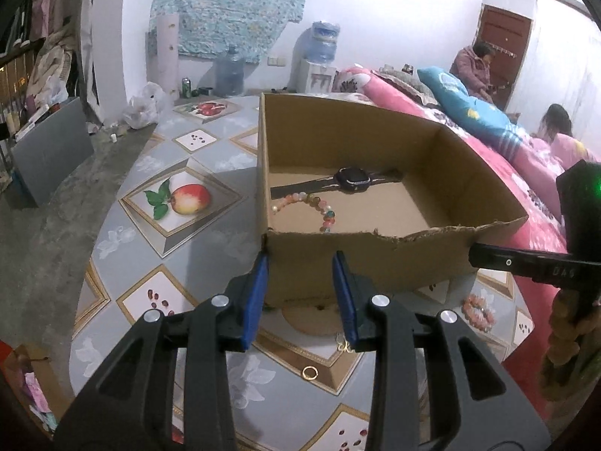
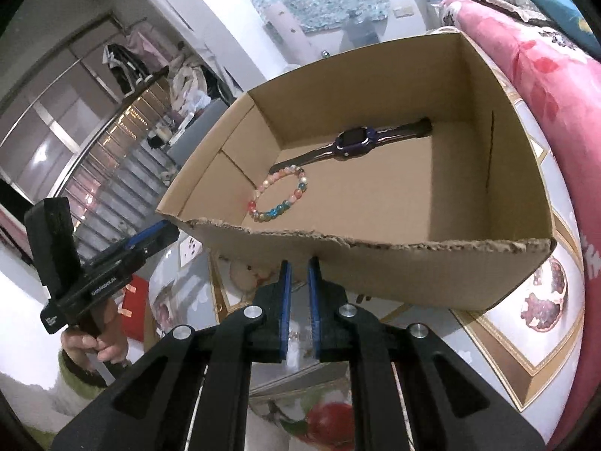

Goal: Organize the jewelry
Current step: 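Withdraw the left gripper from the box and move toward the small trinkets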

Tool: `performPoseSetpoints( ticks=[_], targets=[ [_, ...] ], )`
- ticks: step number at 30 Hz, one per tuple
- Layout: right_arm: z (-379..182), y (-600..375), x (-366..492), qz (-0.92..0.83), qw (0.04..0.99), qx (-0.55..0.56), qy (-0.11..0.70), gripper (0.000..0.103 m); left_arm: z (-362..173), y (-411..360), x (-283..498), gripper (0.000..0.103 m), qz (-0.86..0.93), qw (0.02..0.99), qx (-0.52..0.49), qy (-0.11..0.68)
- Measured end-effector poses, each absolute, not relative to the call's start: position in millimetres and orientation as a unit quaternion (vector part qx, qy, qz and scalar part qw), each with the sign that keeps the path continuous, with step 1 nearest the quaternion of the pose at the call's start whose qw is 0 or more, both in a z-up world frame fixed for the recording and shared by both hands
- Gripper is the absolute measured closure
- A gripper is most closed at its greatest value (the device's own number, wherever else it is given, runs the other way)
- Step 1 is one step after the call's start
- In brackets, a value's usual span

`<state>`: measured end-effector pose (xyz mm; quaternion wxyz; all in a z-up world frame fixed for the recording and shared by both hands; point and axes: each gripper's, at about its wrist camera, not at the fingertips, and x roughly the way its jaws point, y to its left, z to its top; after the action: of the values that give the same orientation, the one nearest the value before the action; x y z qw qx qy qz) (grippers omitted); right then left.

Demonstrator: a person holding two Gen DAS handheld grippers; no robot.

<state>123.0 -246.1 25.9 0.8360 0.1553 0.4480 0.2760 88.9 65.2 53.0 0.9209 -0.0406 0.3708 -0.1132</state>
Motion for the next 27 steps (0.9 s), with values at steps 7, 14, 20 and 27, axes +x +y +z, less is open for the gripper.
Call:
performPoseSetpoints(
  ticks=[7,14,20,27],
  targets=[
    [34,-256,75,0.283,0.857,0.084,0.422,0.083,42,56,60,0.055,-0.155,0.91,-0.05,0.382],
    [-1,-266,24,0.208,0.863,0.015,0.46,0.063,-6,7,23,0.04,-0.162,0.879,0.038,0.446],
    [-25,-267,22,0.135,0.873,0.003,0.469,0.062,-29,-9,21,0.022,-0.119,0.877,0.087,0.458],
    [-29,-257,20,0.123,0.88,-0.027,0.457,0.034,-32,-6,22,0.008,-0.112,0.874,0.082,0.465]
  ],
)
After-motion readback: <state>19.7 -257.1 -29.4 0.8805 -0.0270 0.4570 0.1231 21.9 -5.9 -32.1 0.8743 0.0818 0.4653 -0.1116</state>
